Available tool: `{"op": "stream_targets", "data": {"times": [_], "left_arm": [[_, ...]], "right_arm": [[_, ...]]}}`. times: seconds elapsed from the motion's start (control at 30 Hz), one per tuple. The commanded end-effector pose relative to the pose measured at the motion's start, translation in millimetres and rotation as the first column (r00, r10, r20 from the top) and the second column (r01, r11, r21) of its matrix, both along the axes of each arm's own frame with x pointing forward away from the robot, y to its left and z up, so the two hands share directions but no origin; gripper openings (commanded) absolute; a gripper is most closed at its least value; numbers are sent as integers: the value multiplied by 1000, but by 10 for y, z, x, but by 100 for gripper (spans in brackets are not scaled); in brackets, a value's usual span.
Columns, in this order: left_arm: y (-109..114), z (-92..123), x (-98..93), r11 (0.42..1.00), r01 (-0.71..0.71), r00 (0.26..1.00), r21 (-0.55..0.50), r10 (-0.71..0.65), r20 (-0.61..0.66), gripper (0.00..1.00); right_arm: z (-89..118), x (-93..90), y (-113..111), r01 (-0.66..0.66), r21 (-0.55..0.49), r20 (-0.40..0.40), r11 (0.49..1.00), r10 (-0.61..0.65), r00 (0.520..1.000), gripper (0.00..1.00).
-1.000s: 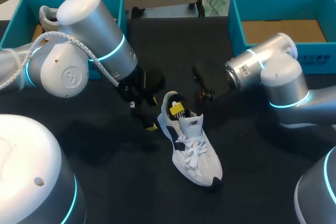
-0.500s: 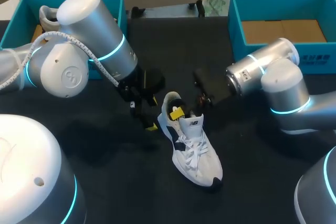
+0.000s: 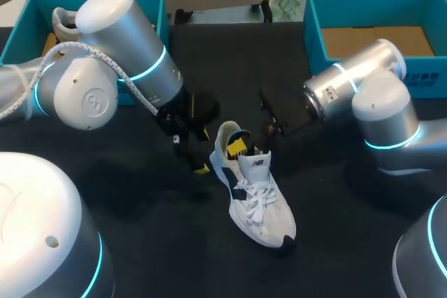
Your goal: Take the shoe out of the shoebox, open the shoe tongue, remove and reinsert the insole, then place the shoe into the shoebox
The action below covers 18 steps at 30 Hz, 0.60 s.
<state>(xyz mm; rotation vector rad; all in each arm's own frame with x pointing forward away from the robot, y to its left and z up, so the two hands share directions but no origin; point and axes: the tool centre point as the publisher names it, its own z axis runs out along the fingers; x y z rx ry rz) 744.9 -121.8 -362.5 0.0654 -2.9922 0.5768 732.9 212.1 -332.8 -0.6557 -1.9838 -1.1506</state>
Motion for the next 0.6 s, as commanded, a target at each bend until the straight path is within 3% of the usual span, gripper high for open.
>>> {"op": "stream_targets", "data": {"times": [0.03, 0.6], "left_arm": [[-5, -8, 1, 1000, 0, 1000, 2, 0, 1, 100], [-5, -8, 1, 1000, 0, 1000, 2, 0, 1, 100]], "right_arm": [[67, -10, -29, 5, -15, 12, 1000, -5, 1000, 51], [195, 171, -200, 20, -79, 34, 997, -18, 999, 59]]}}
